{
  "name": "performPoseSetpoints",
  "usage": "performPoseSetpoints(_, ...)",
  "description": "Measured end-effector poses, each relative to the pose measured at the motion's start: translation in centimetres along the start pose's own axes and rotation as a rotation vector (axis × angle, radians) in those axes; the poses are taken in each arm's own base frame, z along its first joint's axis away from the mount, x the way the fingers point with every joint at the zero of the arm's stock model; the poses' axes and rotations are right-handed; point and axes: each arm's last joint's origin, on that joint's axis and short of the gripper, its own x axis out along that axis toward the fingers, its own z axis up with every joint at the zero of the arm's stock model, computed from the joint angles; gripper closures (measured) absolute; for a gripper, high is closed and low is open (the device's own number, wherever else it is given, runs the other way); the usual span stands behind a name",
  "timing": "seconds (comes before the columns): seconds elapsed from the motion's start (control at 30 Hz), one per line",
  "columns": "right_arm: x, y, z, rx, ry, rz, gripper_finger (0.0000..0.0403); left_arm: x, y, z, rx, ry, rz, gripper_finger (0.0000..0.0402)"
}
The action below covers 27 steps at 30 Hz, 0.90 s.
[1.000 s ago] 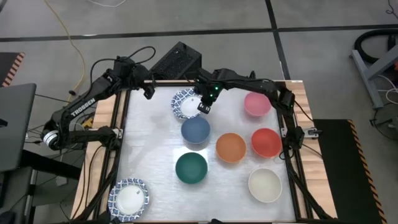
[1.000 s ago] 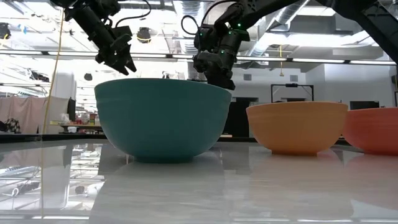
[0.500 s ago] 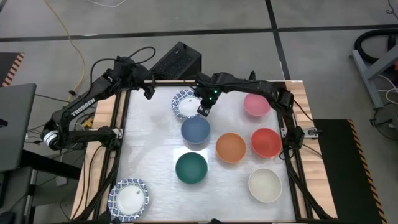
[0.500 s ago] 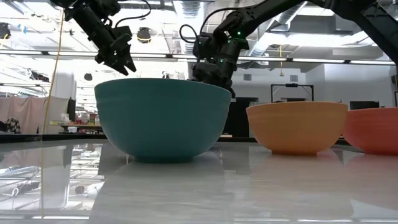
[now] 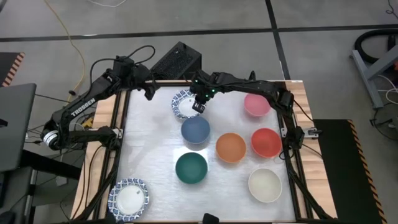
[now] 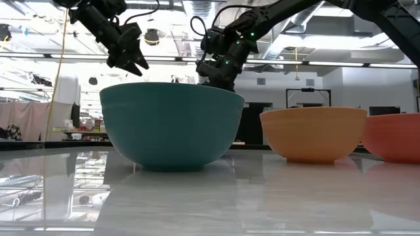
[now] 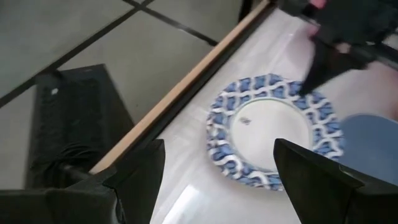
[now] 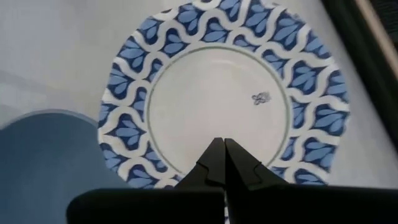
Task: Nest bowls inside each other
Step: Stack the white bowl on top of the other white bowl
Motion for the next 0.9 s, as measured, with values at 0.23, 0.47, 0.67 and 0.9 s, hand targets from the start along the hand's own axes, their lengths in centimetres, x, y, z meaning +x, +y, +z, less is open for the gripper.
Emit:
performPoseSetpoints(0.23, -0.2, -0.1, -0.1, -0.018, 0.014, -0.021, 0.0392, 0.0, -0.2, 0.0, -0.024, -0.010, -0.086, 0.0113)
performPoseSetpoints(0.47, -1.5, 0.2, -0.2, -0.034, 0.026, -0.020, 0.0392, 0.0, -0.4, 0.1, -0.025, -0.017, -0.149, 0.0113)
performPoseSetpoints(0.67, -5.5, 0.6, 0.4, -0.060, -0.050, -0.028, 0.0392, 0.0, -0.4, 0.1, -0.026, -0.018, -0.149, 0.0113)
performPoseSetpoints(0.9, -11.1, 1.0, -0.6, -0.094, -0.020, -0.059, 0.0392, 0.0, -0.4, 0.0, -0.028, -0.012, -0.158, 0.0113)
